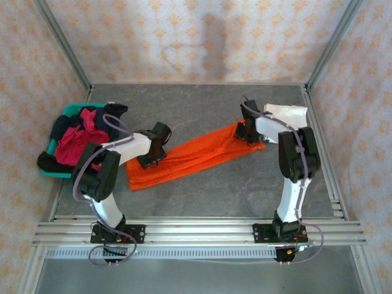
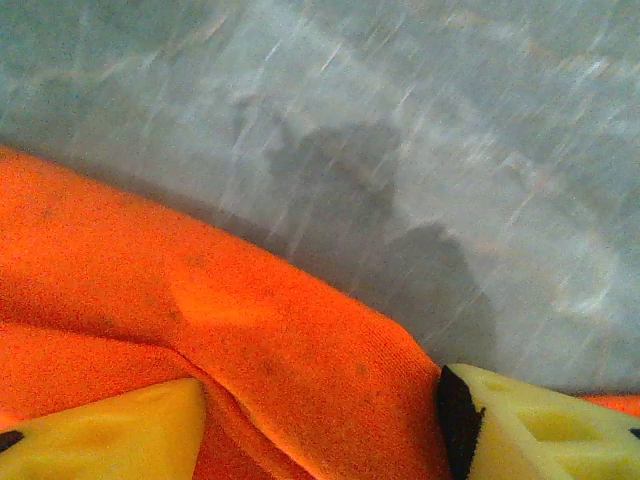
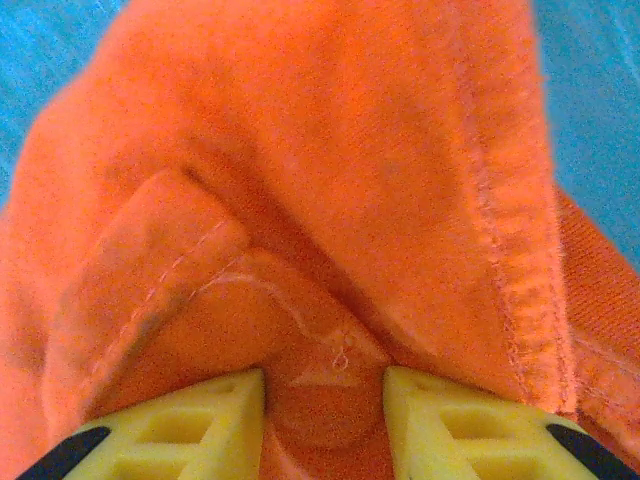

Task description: Fold and stack the t-shirts

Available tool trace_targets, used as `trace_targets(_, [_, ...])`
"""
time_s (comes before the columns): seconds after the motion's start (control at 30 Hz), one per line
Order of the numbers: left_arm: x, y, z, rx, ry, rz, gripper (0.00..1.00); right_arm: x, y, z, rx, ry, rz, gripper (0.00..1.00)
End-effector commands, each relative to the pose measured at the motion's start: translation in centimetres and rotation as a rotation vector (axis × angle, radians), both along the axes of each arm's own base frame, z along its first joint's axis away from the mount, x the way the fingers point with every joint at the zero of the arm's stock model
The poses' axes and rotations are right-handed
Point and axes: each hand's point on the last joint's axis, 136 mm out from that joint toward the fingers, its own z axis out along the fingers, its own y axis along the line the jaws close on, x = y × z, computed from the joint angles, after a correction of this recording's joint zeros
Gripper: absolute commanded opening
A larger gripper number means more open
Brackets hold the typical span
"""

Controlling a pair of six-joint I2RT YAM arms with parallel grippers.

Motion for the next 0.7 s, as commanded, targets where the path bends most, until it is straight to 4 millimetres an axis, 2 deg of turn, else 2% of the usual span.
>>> trace_targets(0.0, [-4.4, 0.5, -1.0, 0.033, 0.101, 0.007, 0.64, 3.2, 0.9, -1.4, 0.000, 0.010, 0.015, 0.39])
trace_targets(0.13, [-6.5, -0.7, -1.5, 0.023, 0.113, -0.004, 0.64, 8.1, 2.8, -1.9, 0.054, -0.005, 0.010, 0.41])
trace_targets(0.23, [-7.7, -2.6, -2.2, 0.013, 0.125, -0.013, 0.64, 11.1, 4.3, -2.0, 0.111, -0.024, 0.007, 0.45])
trace_targets(0.3, [-7.9, -4.3, -2.3, -0.008, 0.097, -0.020, 0.64, 12.6, 5.1, -1.2, 0.143, -0.056, 0.008, 0.48])
trace_targets(0.4, [-6.8, -5.6, -1.4, -0.025, 0.048, -0.026, 0.64, 14.1, 5.7, 1.2, 0.171, -0.129, 0.020, 0.53])
trace_targets(0.53, [-4.6, -4.8, 2.6, 0.062, -0.034, -0.048, 0.65, 13.5, 5.5, 5.0, 0.163, -0.183, 0.058, 0.60])
trace_targets(0.6, [-3.7, -3.9, 4.6, 0.097, -0.081, -0.044, 0.67, 12.1, 5.3, 6.7, 0.164, -0.220, 0.061, 0.61])
trace_targets(0.67, [-3.4, -2.9, 5.5, 0.105, -0.108, -0.024, 0.68, 10.2, 5.6, 7.8, 0.192, -0.257, 0.063, 0.61])
